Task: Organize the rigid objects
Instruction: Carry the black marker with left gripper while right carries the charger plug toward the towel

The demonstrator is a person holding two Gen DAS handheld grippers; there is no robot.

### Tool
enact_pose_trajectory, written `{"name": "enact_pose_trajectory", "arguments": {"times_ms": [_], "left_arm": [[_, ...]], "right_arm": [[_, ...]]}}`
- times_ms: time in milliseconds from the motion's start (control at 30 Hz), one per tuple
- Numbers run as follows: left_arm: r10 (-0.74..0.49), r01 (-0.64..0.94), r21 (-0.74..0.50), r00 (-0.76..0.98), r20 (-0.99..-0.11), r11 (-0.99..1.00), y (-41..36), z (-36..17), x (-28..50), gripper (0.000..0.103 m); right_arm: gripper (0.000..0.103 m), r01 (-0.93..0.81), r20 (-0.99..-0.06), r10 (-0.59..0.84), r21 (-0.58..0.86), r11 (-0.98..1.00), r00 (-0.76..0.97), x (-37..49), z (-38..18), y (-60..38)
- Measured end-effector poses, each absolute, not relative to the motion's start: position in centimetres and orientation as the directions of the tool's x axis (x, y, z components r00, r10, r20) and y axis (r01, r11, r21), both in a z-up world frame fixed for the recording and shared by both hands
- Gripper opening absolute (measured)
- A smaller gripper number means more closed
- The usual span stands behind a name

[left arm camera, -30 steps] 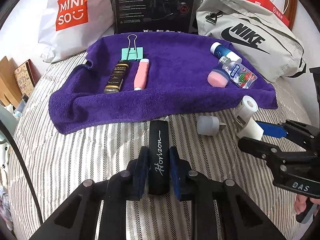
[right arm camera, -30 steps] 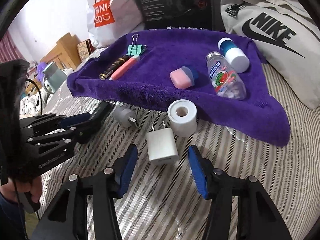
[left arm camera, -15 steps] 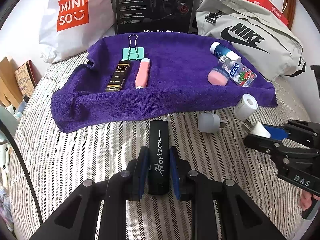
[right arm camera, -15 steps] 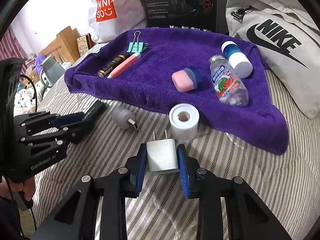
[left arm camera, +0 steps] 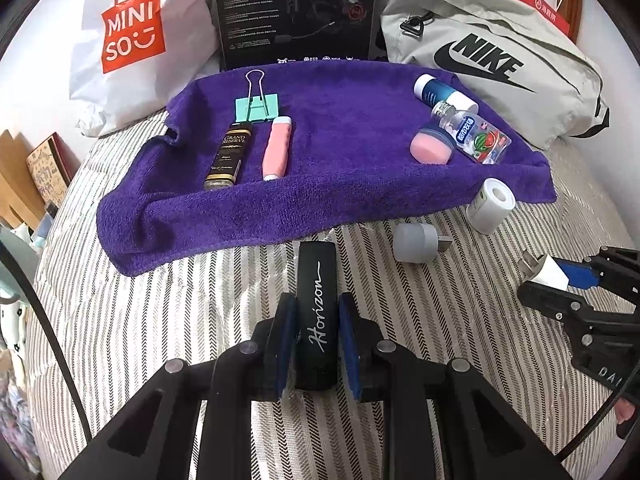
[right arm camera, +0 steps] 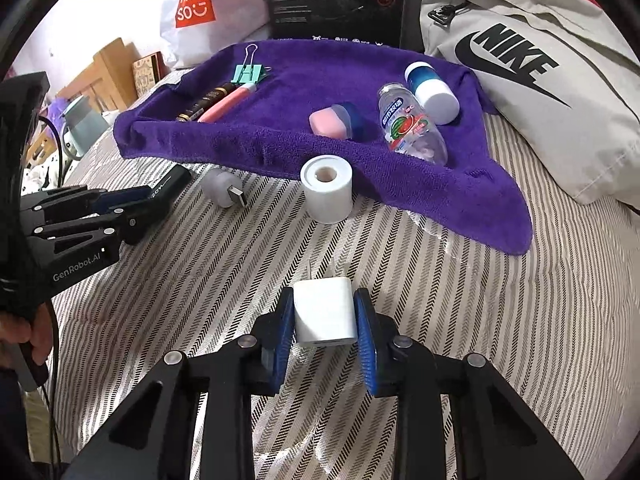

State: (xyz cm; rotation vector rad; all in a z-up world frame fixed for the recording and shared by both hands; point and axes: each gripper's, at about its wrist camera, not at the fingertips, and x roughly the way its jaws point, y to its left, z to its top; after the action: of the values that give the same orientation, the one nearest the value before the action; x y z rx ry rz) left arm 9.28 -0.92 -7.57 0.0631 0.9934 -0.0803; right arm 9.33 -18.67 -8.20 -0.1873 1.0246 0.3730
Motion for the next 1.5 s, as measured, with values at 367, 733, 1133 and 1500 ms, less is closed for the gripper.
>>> {"name": "enact_pose_trajectory", "arguments": {"times_ms": [367, 733, 1133, 1500], "left_arm": [[-0.116, 0.097, -0.077, 0.51, -0.852, 0.992, 0.0, -7.3, 9.4, 0.021], [-0.112, 0.101, -0.07, 0.513, -0.851, 0.992, -0.4, -6.5, 8.7, 0.021], [-0.099, 0.104, -0.054, 0.498, -0.862, 0.993, -0.5, -7.2, 8.9, 0.021], [-0.154, 0.092, -0.124, 0.521, -0.84, 0.988, 0.9, -5.6, 8.9, 0.021]], "right_arm": [[0.029, -0.4, -0.857, 0.199, -0.009, 0.917, 0.475, 9.1, -8.2, -18.5], [0.028, -0.416, -0.86, 0.204, -0.011, 0.909, 0.468, 9.0, -8.1, -18.4], [0.028, -0.419, -0.855, 0.22, 0.004, 0.908, 0.469, 8.8, -8.2, -18.6], [0.028, -0.419, -0.849, 0.25, 0.037, 0.907, 0.466, 8.9, -7.4, -19.0]]}}
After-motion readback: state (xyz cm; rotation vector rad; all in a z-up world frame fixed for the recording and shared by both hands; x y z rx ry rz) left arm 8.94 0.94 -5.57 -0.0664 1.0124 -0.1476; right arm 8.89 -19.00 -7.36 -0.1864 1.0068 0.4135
